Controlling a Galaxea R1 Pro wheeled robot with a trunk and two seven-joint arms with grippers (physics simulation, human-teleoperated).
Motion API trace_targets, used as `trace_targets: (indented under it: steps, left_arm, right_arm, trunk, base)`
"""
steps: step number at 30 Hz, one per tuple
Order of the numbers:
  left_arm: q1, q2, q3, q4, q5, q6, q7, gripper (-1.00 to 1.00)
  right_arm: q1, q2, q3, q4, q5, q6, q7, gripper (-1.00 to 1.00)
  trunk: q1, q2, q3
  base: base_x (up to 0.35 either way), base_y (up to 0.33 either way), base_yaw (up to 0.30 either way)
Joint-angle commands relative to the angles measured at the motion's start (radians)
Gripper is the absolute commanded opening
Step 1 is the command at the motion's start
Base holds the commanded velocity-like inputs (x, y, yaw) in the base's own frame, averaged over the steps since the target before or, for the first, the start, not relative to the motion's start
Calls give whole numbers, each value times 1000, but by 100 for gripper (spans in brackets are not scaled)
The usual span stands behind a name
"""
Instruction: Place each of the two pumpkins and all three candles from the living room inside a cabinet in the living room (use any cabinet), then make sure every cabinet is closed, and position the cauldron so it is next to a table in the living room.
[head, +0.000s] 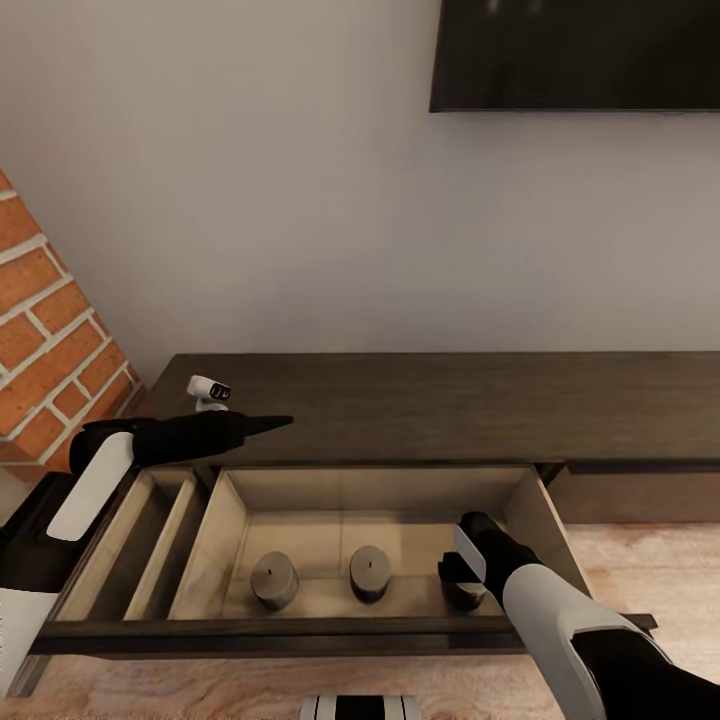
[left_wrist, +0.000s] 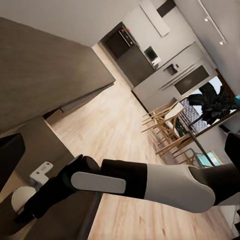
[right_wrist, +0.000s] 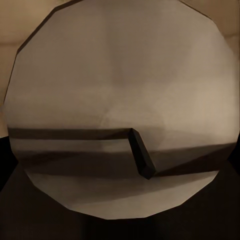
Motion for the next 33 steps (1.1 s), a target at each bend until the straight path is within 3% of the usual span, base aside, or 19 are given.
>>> trace_targets:
  steps: [1, 33]
  left_arm:
    - [0, -1, 0, 0, 0, 0, 0, 100]
    - [1, -7, 0, 1, 0, 0, 0, 100]
  right_arm:
    - [-1, 0, 0, 0, 1, 0, 0, -100]
    - [-2, 0, 3, -5, 1, -32, 0, -100]
  trunk:
    - [0, 0, -2]
    - [0, 0, -51]
  base:
    - [0, 0, 0]
    - [0, 0, 0]
